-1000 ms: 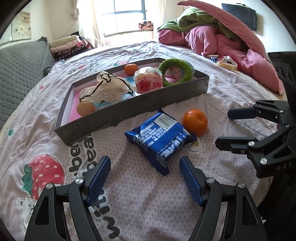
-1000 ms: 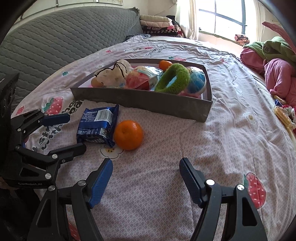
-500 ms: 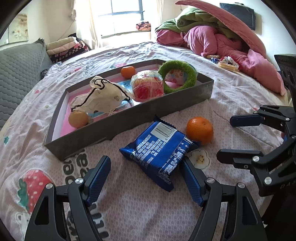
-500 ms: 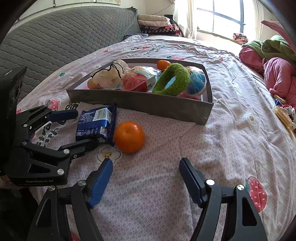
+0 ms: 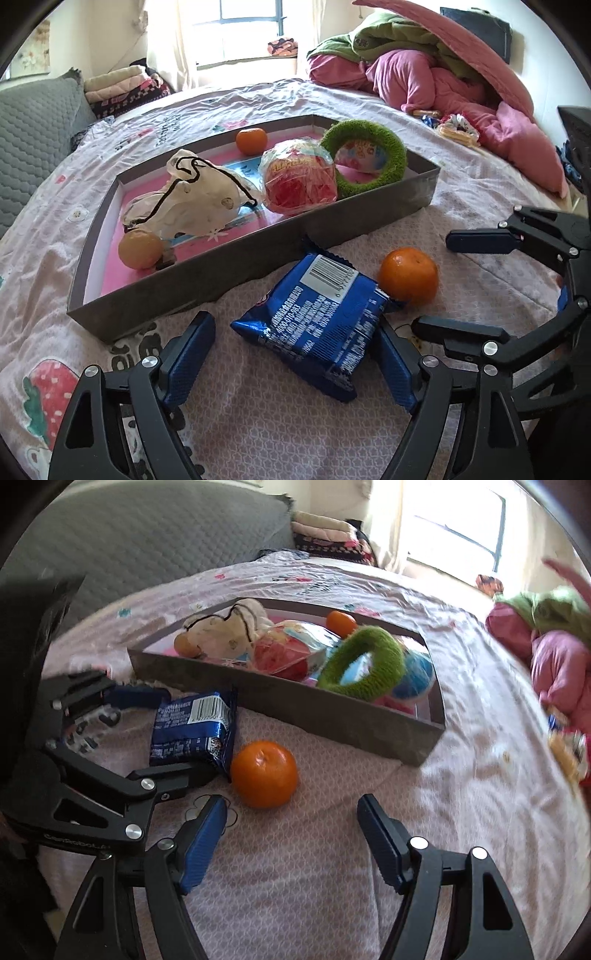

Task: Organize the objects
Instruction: 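Grasp the blue snack packet with the left gripper while the right grasps the orange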

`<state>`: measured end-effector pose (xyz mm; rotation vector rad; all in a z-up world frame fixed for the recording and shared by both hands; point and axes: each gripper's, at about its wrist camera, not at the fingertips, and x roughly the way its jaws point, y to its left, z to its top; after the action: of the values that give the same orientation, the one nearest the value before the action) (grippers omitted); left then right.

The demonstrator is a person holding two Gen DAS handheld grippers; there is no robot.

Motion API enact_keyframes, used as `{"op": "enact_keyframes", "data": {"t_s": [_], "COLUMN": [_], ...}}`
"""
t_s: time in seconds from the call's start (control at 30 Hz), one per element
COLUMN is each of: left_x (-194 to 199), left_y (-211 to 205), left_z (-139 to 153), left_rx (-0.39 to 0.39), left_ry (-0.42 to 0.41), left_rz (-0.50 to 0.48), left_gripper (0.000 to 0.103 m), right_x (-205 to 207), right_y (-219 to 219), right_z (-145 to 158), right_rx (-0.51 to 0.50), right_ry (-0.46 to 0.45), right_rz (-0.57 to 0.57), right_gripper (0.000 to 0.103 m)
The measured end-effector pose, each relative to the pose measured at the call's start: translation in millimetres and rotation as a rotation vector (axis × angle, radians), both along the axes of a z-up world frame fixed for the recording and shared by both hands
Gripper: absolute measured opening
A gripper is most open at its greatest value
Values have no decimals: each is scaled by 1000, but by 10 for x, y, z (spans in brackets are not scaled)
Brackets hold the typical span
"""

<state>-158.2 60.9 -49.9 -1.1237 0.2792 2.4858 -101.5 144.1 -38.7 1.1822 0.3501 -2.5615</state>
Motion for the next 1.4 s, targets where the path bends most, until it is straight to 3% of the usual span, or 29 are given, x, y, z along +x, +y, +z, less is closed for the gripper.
{"op": "enact_keyframes", "data": {"t_s": [0.1, 0.37, 0.6, 0.8, 1.07, 1.4], "left_x": [-45, -107, -135, -138, -60, -38], "left_y": [-22, -54, -65, -43, 37, 33], "left_z": [-16, -40, -62, -55, -20, 23], "left_rx": [16, 21, 24, 30, 13, 22], "left_ry": [-22, -45, -55, -52, -24, -29], "left_rz": [-8, -30, -57, -67, -97, -87], "left_gripper": [85, 85, 84, 82, 67, 65], "right_x": [13, -60, -68, -104, -99, -119], "right_y": [-61, -114, -215, -128, -102, -25], "right_z": [11, 12, -9, -9, 29, 87], "right_rx": [59, 71, 63, -9, -22, -38], "right_ry": [43, 50, 35, -5, -8, 3], "right_rz": [21, 94, 191, 164, 133, 105], "right_gripper": [65, 61, 42, 40, 38, 38]}}
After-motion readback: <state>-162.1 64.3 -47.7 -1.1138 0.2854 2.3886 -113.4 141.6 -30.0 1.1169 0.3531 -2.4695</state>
